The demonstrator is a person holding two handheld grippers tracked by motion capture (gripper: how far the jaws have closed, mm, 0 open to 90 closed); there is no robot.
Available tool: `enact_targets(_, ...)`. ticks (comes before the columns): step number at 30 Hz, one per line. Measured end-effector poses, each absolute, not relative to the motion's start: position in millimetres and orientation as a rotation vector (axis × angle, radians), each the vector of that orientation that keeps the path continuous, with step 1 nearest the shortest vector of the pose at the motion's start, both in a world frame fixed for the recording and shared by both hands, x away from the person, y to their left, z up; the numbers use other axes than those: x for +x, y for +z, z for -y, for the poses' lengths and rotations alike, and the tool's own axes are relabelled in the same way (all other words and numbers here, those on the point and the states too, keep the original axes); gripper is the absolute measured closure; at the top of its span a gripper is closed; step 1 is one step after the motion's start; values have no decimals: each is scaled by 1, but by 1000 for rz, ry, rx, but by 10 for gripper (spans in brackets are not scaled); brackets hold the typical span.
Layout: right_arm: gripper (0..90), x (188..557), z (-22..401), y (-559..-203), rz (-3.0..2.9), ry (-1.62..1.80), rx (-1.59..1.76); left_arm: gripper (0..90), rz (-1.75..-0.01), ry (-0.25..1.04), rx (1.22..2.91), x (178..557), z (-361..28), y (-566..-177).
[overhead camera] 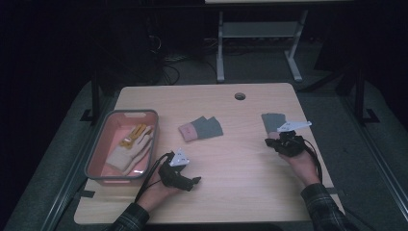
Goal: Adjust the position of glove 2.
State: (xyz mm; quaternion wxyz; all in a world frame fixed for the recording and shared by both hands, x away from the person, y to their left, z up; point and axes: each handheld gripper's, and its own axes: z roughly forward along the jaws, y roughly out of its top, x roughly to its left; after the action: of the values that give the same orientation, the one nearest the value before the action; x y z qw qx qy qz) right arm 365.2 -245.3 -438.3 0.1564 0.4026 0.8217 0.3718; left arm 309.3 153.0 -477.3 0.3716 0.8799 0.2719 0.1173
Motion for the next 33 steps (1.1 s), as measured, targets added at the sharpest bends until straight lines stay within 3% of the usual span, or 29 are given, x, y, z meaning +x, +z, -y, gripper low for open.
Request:
enact_targets(15, 900, 403, 278, -453, -2259, 1003, 1285, 121, -690, 296, 2258, 309, -153, -477)
enact_targets(33, 900, 401, 276, -461, -2365, 967, 1258, 122, -683, 293, 2260, 310, -154, -477)
